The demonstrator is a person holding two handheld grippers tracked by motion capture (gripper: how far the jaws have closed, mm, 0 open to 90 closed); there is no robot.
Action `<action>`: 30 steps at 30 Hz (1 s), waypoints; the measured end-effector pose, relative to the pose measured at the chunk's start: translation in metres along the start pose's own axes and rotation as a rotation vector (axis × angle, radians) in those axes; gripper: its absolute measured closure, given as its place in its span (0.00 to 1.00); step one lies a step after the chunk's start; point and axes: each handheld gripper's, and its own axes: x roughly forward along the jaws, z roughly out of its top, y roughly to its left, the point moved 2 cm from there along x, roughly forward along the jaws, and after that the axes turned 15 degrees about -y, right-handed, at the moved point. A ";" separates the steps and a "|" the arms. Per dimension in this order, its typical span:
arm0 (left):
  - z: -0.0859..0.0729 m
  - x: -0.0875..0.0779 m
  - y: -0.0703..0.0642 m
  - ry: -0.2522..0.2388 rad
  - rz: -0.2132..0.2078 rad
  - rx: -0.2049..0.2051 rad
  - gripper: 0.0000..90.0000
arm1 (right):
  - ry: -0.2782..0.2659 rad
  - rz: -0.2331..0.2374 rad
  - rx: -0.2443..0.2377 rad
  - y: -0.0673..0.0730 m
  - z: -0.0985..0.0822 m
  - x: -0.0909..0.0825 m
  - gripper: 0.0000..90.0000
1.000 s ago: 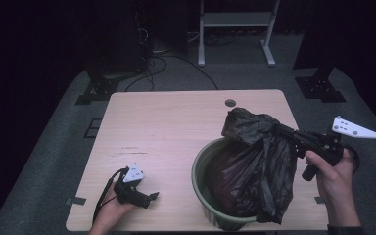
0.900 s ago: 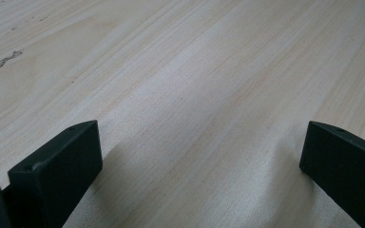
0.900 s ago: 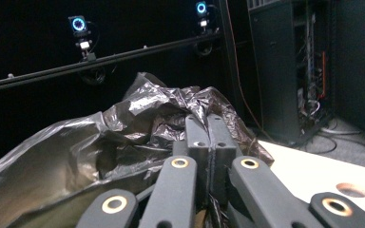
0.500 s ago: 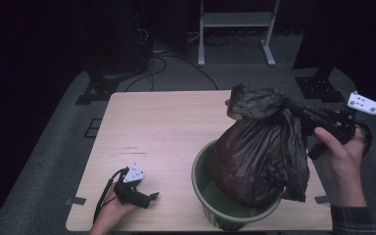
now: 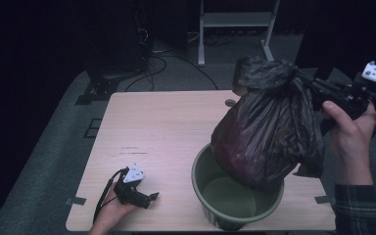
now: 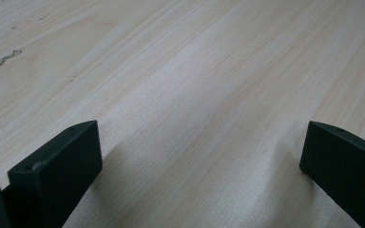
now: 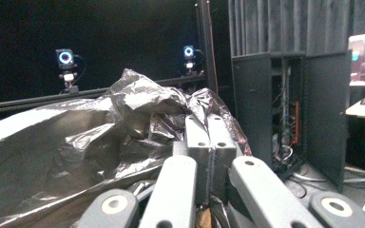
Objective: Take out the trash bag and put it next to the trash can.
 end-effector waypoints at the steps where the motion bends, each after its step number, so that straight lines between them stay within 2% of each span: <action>1: 0.000 0.000 0.000 0.000 0.000 0.000 0.00 | -0.005 -0.001 -0.005 -0.001 0.004 0.002 1.00; 8: 0.000 0.000 0.000 0.001 0.001 0.002 0.00 | -0.041 -0.025 -0.034 -0.012 0.030 0.015 1.00; 12: 0.000 0.000 0.000 0.001 0.001 0.002 0.00 | -0.044 -0.033 -0.058 -0.015 0.044 0.025 1.00; 17: 0.000 0.000 0.000 0.003 0.000 0.002 0.00 | -0.048 -0.042 -0.074 -0.019 0.052 0.035 1.00; 20: 0.000 0.000 0.000 0.002 0.000 0.002 0.00 | -0.027 -0.056 -0.085 -0.023 0.047 0.037 1.00; 23: 0.000 0.000 0.000 0.003 0.000 0.003 0.00 | -0.001 -0.077 -0.076 -0.031 0.036 0.037 1.00; 28: 0.000 0.000 0.000 -0.001 -0.001 0.003 0.00 | 0.059 -0.128 -0.072 -0.050 0.008 0.034 1.00; 30: 0.000 0.000 -0.001 -0.001 -0.001 0.003 0.00 | 0.084 -0.148 -0.047 -0.057 -0.007 0.031 1.00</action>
